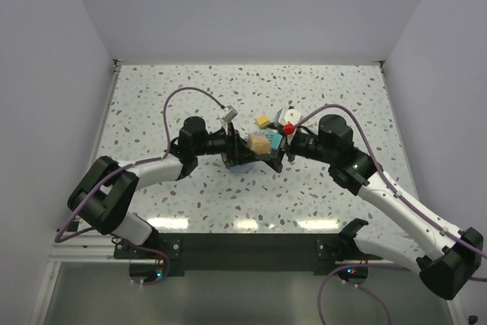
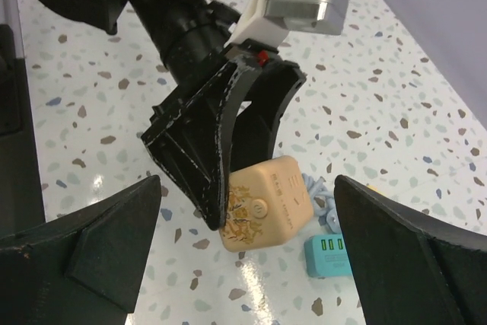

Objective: Insert the plug

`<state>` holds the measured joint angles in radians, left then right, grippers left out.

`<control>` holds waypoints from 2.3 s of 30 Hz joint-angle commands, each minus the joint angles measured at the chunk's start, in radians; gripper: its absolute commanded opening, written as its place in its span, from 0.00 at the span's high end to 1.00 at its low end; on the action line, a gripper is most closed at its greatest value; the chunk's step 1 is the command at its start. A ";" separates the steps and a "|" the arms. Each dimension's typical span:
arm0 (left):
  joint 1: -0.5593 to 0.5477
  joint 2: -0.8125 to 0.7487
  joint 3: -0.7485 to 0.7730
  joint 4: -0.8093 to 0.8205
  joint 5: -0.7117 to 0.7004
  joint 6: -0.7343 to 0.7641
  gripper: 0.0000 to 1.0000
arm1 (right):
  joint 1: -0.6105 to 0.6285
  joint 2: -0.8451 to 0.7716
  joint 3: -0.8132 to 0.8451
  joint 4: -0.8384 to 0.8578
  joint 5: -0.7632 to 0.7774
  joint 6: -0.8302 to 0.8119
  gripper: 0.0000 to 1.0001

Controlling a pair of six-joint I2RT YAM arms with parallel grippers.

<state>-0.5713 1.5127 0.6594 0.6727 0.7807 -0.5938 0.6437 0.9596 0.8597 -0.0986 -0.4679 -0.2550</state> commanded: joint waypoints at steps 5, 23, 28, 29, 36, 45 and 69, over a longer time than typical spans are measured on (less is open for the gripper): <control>0.005 -0.037 0.032 0.071 0.031 -0.092 1.00 | 0.128 0.082 0.013 -0.004 0.222 -0.108 0.01; 0.056 -0.131 0.071 -0.176 0.091 0.008 1.00 | 0.214 0.071 -0.080 0.094 0.368 -0.270 0.01; 0.056 -0.143 0.057 -0.163 0.098 -0.018 1.00 | 0.261 0.111 -0.085 0.137 0.437 -0.311 0.01; 0.056 -0.146 0.052 -0.154 0.106 -0.023 1.00 | 0.264 0.117 -0.083 0.142 0.443 -0.314 0.01; 0.053 -0.193 0.016 -0.131 0.129 -0.057 1.00 | 0.277 0.169 -0.065 0.148 0.459 -0.337 0.01; 0.022 -0.255 -0.015 -0.200 0.137 -0.017 1.00 | 0.283 0.197 -0.065 0.218 0.427 -0.360 0.17; 0.080 -0.367 0.006 -0.312 -0.013 0.120 0.07 | 0.048 0.174 0.128 -0.114 0.082 -0.173 1.00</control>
<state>-0.5335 1.2312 0.6525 0.4122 0.7929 -0.5842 0.8139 1.1381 0.8589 -0.1547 -0.2180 -0.5274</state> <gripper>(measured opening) 0.919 0.679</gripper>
